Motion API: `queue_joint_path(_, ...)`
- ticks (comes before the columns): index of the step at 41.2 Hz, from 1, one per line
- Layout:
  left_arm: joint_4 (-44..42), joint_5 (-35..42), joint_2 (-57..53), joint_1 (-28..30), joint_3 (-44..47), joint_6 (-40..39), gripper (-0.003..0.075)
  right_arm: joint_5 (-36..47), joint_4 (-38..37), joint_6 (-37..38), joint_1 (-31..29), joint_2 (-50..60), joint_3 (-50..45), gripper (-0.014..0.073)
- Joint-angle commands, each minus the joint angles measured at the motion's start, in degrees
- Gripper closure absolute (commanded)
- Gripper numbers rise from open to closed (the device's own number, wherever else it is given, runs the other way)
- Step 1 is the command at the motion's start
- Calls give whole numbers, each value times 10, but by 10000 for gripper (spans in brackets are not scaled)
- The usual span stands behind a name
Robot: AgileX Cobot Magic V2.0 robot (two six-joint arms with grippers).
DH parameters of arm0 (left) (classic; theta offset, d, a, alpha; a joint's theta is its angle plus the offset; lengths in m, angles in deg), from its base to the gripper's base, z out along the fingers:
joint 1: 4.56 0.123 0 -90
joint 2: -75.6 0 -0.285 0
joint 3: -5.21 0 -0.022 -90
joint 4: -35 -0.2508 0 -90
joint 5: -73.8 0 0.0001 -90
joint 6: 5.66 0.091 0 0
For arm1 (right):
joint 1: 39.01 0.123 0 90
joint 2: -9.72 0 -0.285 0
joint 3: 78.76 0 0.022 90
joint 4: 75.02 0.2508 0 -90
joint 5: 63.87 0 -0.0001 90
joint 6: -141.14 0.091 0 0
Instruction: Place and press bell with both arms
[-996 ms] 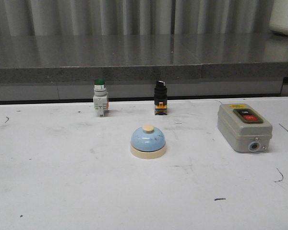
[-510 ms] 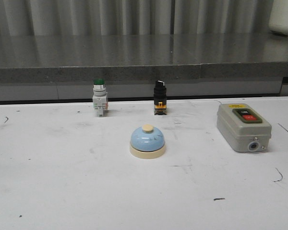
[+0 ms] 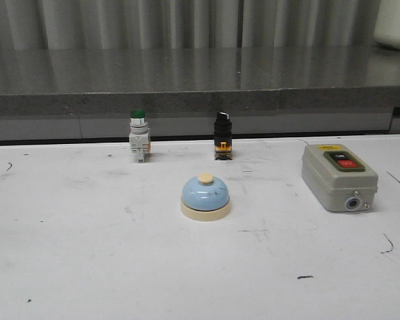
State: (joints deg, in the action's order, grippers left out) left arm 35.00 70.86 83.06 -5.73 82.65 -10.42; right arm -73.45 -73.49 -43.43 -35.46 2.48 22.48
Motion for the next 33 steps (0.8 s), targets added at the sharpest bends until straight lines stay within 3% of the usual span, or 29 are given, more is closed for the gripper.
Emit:
queue_joint_path(1, 0, 40, -9, 1, 14, -2, 740, 90, -7, 0, -4, 10, 3, 662)
queue_joint_path(10, 0, 40, -9, 1, 14, -2, 740, 126, -2, 0, -4, 10, 3, 662)
queue_joint_path(33, 0, 40, -9, 1, 14, -2, 740, 128, 24, 0, -4, 10, 3, 662)
